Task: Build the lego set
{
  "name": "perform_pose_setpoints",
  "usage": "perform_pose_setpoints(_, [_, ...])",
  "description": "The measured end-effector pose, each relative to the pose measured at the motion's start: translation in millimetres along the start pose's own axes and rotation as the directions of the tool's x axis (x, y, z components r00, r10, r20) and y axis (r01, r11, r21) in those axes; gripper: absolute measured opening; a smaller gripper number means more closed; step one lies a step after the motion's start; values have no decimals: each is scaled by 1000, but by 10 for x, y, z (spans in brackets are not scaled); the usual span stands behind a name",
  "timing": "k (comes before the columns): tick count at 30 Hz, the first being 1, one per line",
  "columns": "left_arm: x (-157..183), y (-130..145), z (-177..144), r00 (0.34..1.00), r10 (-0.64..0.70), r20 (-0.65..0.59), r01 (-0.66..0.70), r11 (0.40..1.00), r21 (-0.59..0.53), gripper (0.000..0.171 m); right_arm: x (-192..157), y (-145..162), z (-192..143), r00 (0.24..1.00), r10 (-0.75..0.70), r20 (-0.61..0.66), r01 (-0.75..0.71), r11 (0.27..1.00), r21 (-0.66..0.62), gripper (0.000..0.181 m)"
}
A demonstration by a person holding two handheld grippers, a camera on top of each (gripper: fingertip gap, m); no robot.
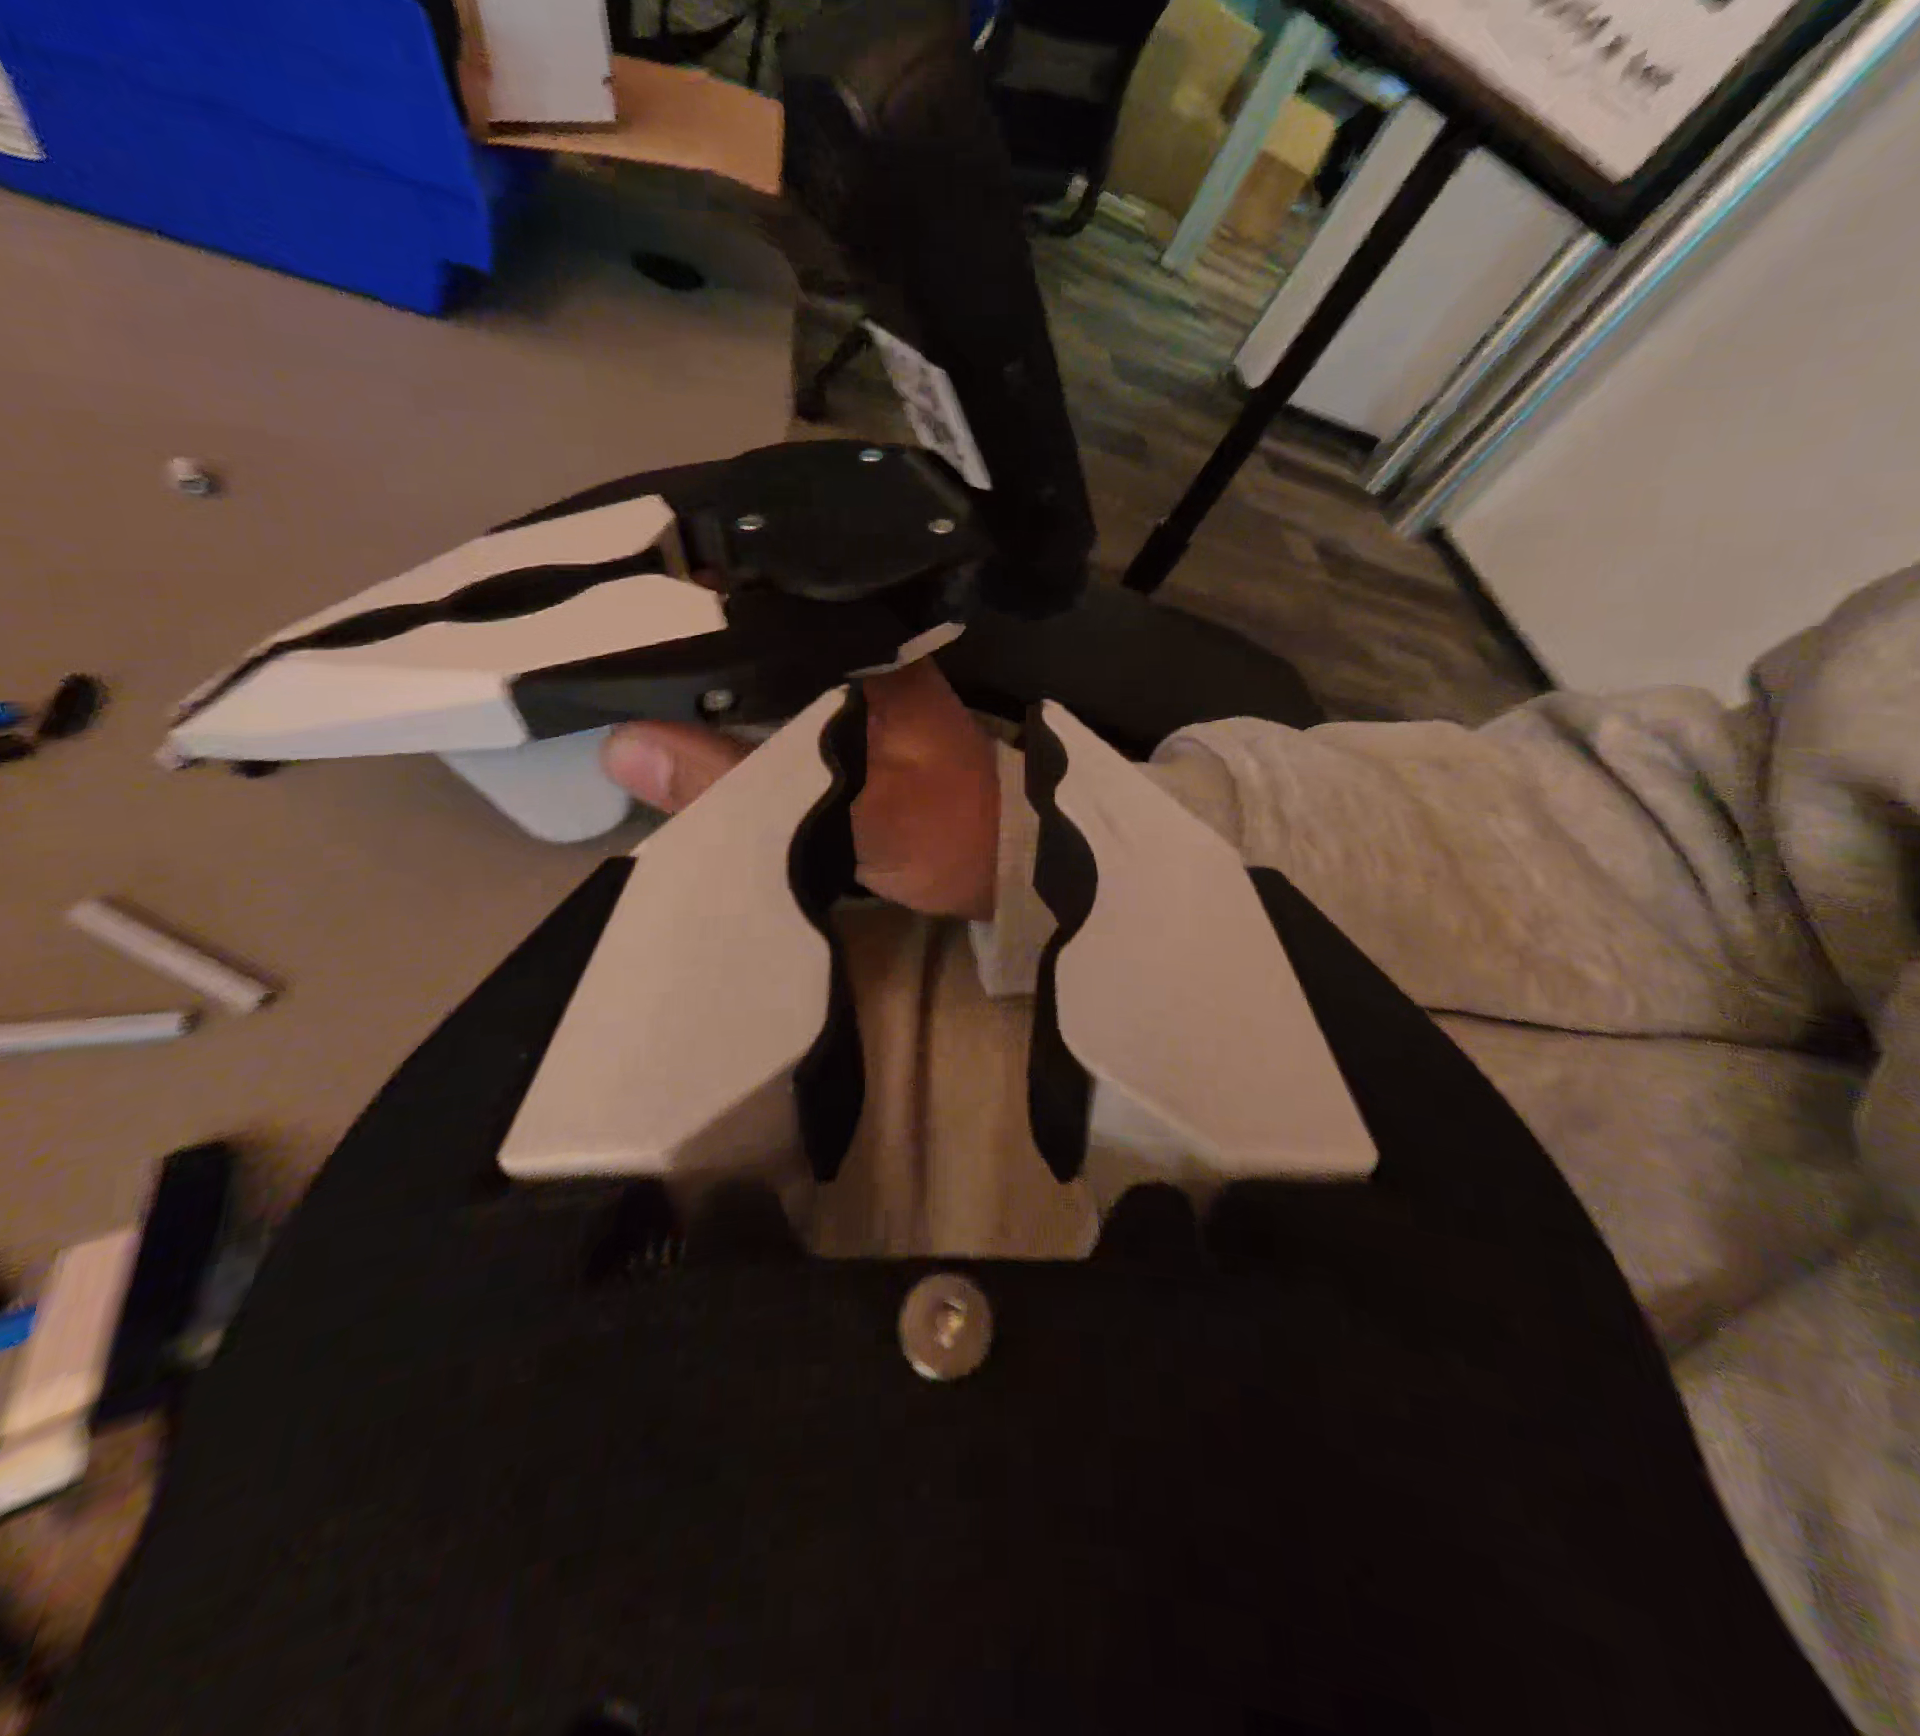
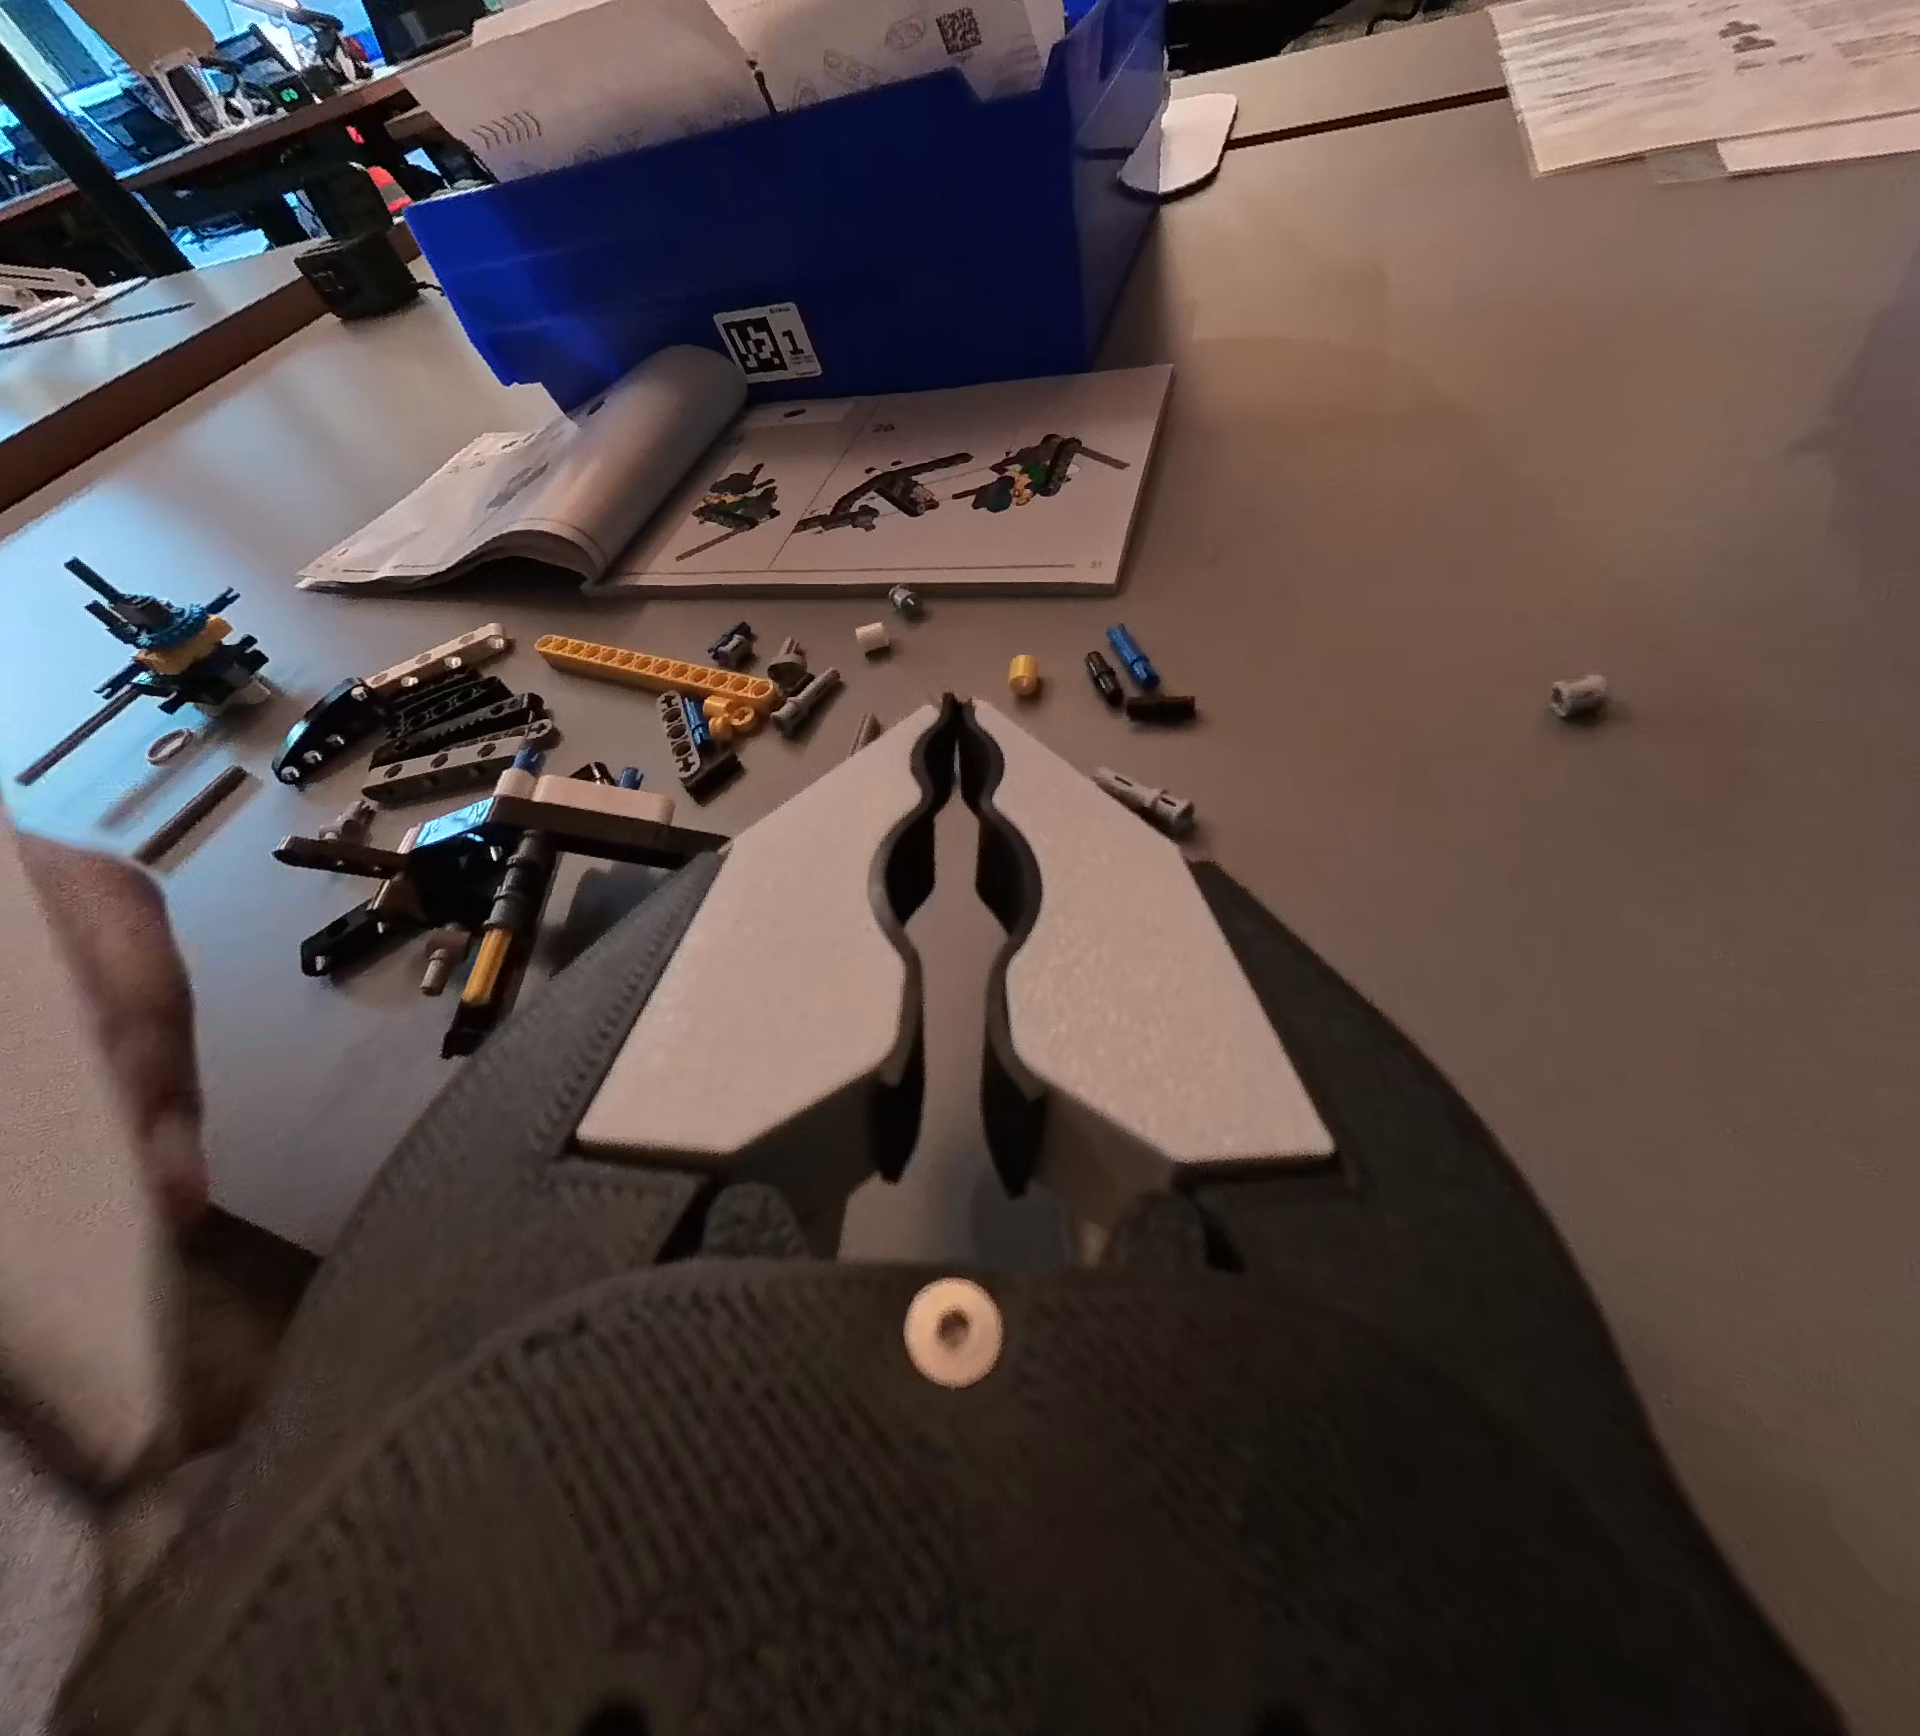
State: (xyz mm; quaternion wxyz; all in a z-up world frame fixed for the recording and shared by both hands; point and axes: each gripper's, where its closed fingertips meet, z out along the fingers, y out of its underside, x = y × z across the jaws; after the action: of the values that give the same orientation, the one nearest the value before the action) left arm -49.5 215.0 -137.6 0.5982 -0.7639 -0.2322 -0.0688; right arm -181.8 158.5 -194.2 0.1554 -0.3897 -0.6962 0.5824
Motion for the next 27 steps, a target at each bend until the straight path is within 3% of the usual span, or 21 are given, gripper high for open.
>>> perform_pose_setpoints(4, [273,26,-87,981,-45,-191,65,993,102,22,8,11,9,1000,8,-2,-8,1000,-10,0])
perform_pose_setpoints(9, [362,63,-286,959,88,-268,-59,992,113,16,35,19,20,999,36,-9,-36,999,-21,0])
perform_pose_setpoints(15, [291,84,-391,958,161,-236,-141,985,99,19,18,42,35,999,44,11,-43,998,-42,0])
perform_pose_setpoints(27, [281,119,-356,959,129,-251,-110,990,91,24,2,58,40,1000,10,15,-9,998,-57,0])
